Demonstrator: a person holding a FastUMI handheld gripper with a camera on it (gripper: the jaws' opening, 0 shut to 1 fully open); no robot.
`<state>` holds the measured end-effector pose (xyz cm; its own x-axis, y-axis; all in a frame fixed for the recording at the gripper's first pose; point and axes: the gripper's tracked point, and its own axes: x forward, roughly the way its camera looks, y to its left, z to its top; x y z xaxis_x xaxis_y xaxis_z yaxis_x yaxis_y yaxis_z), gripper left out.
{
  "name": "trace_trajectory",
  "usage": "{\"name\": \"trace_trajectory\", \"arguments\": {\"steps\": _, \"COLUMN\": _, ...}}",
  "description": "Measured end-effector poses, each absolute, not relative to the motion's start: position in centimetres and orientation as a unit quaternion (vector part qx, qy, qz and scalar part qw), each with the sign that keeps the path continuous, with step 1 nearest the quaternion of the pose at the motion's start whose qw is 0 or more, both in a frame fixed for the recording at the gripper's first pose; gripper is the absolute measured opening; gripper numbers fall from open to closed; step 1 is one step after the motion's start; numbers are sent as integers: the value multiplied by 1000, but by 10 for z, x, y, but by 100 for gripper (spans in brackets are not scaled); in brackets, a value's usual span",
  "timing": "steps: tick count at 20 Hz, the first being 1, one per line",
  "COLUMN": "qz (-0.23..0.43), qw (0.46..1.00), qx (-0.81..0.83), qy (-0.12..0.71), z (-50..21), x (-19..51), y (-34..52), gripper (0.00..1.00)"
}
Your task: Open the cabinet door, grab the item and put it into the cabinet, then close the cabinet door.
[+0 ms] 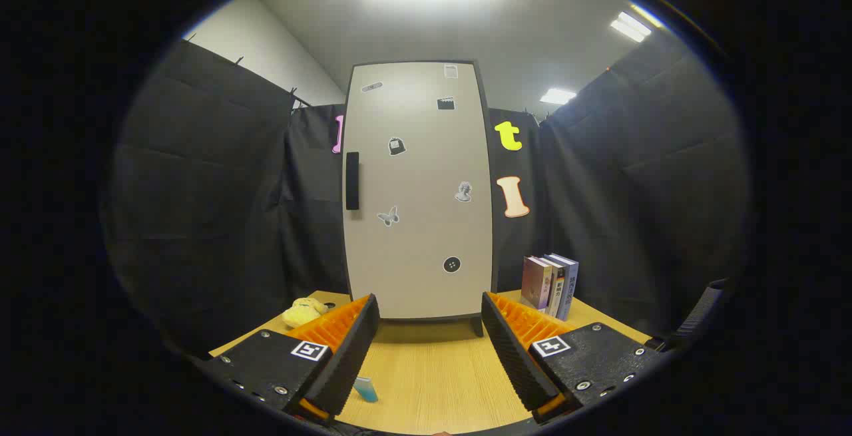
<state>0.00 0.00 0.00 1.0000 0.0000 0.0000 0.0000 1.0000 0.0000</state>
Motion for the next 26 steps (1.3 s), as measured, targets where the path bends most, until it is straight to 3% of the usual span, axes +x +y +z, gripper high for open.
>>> {"name": "trace_trajectory", "arguments": {"steps": 18, "qz": 1, "qw": 1000, "qx": 17, "qy": -1, "z": 1, "x": 12, "y": -1, "gripper": 95}}
{"name": "trace_trajectory", "arguments": {"steps": 26, "qz": 48, "qw": 999, "qx": 14, "qy": -13, "z": 43, "x": 64, "y": 30, "gripper": 95}}
